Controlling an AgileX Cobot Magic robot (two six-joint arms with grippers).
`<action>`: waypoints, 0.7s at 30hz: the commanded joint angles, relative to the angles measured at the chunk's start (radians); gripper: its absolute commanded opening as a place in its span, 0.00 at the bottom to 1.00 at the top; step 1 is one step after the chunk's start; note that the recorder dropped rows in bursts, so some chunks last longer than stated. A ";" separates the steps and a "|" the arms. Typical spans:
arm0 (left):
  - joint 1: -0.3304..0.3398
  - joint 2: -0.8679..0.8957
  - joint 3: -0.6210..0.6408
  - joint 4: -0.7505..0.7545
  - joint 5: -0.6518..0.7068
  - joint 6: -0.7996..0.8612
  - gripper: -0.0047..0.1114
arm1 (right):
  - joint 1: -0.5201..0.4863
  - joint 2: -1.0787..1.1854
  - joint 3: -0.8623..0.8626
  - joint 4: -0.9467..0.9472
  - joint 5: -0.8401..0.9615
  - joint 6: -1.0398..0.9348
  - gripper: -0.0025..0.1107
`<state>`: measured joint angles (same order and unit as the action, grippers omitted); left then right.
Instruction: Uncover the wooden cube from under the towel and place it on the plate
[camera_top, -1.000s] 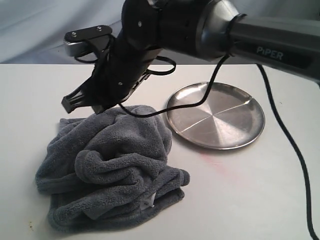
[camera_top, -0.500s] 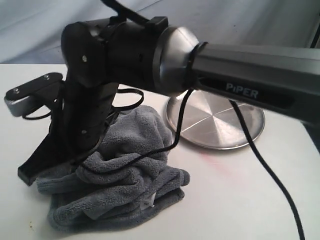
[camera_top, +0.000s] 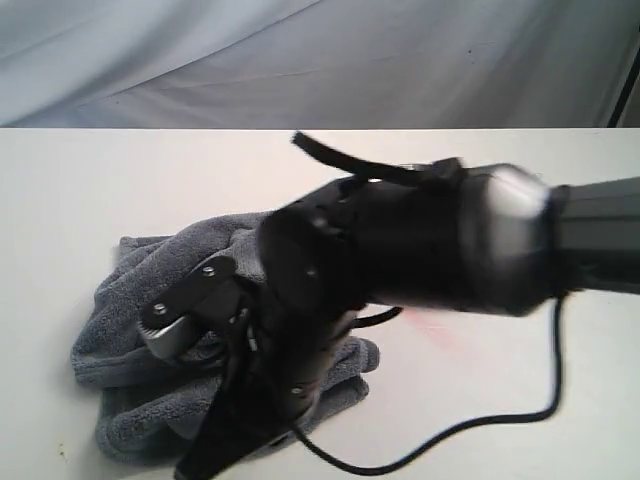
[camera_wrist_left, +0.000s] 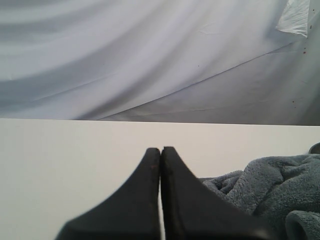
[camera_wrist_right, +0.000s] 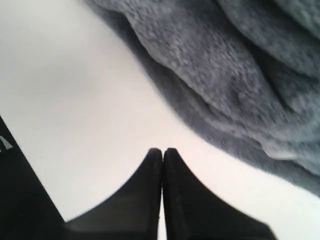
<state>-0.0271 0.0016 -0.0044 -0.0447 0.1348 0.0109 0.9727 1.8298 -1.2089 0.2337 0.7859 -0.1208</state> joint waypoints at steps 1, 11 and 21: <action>-0.001 -0.002 0.004 0.001 -0.002 -0.002 0.05 | -0.079 -0.169 0.169 -0.012 -0.090 0.013 0.02; -0.001 -0.002 0.004 0.001 -0.002 -0.002 0.05 | -0.394 -0.370 0.270 -0.066 -0.141 0.018 0.02; -0.001 -0.002 0.004 0.001 -0.002 -0.002 0.05 | -0.464 -0.108 0.005 -0.057 -0.234 0.002 0.02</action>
<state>-0.0271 0.0016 -0.0044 -0.0447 0.1348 0.0109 0.5157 1.6636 -1.1221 0.1682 0.5410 -0.1090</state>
